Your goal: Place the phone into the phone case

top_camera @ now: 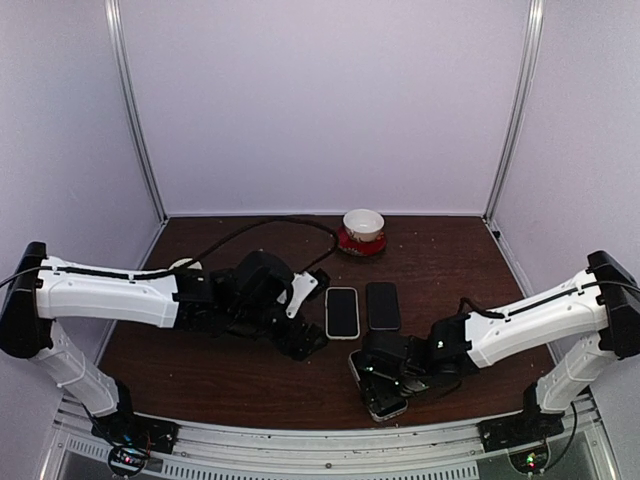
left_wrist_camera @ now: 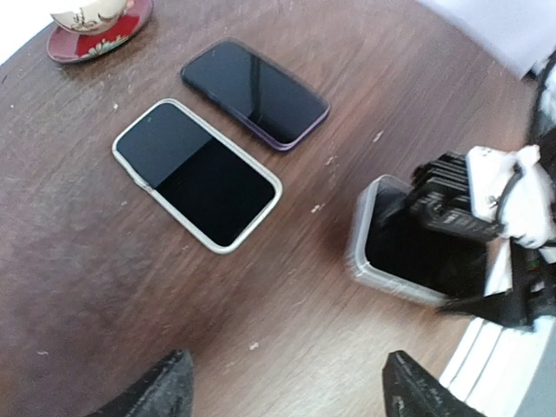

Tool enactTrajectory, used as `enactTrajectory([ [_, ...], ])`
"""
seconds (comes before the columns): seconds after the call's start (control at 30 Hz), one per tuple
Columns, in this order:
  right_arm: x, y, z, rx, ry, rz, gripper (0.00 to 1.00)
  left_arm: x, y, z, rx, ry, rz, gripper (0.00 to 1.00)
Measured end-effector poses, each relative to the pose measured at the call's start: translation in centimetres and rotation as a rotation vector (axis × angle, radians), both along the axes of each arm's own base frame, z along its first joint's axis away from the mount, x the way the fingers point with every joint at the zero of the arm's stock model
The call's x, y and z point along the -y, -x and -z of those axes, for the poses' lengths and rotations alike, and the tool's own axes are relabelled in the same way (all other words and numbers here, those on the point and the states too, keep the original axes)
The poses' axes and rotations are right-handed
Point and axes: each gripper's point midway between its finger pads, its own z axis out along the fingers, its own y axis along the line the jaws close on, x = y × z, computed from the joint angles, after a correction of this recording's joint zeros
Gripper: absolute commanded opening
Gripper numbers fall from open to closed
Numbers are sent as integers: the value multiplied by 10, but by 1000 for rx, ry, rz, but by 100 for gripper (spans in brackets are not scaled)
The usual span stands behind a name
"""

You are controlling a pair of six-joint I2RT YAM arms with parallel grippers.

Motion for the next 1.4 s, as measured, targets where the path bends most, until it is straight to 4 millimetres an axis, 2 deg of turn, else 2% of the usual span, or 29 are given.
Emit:
enactTrajectory([
  [0.07,-7,-5,-3,35,-31,-17,44,-1,5,1,-24,100,-28,84],
  [0.17,-19,-13,-11,96,-78,-45,43,-5,9,15,-79,212,-104,85],
  [0.27,-33,-21,-33,175,-153,-73,43,-4,11,22,-122,296,-153,85],
  [0.43,-51,-26,-77,314,-274,-119,42,16,6,-12,-119,478,-165,80],
  [0.5,-56,-28,-90,361,-304,-135,42,22,4,-24,-109,534,-160,75],
  [0.57,-58,-30,-95,383,-307,-145,42,26,4,-34,-105,576,-145,67],
  [0.73,-57,-32,-96,414,-282,-167,42,40,9,-47,-116,648,-86,35],
  [0.8,-56,-33,-96,425,-273,-171,42,43,10,-43,-123,646,-74,31],
  [0.93,-53,-35,-95,441,-254,-177,42,46,14,-41,-140,644,-48,28],
  [1.0,-52,-35,-94,447,-249,-182,43,47,15,-40,-145,643,-38,18],
  [1.07,-51,-35,-92,456,-245,-185,51,50,18,-42,-155,654,-18,14],
  [1.1,-51,-35,-91,460,-241,-192,59,53,19,-43,-148,653,-6,13],
  [1.2,-48,-35,-86,458,-225,-201,99,57,20,-39,-133,637,29,4],
  [1.3,-49,-35,-84,463,-218,-237,99,62,27,-29,-102,589,112,1],
  [1.4,-53,-29,-86,459,-241,-300,99,58,38,4,-86,469,198,1],
])
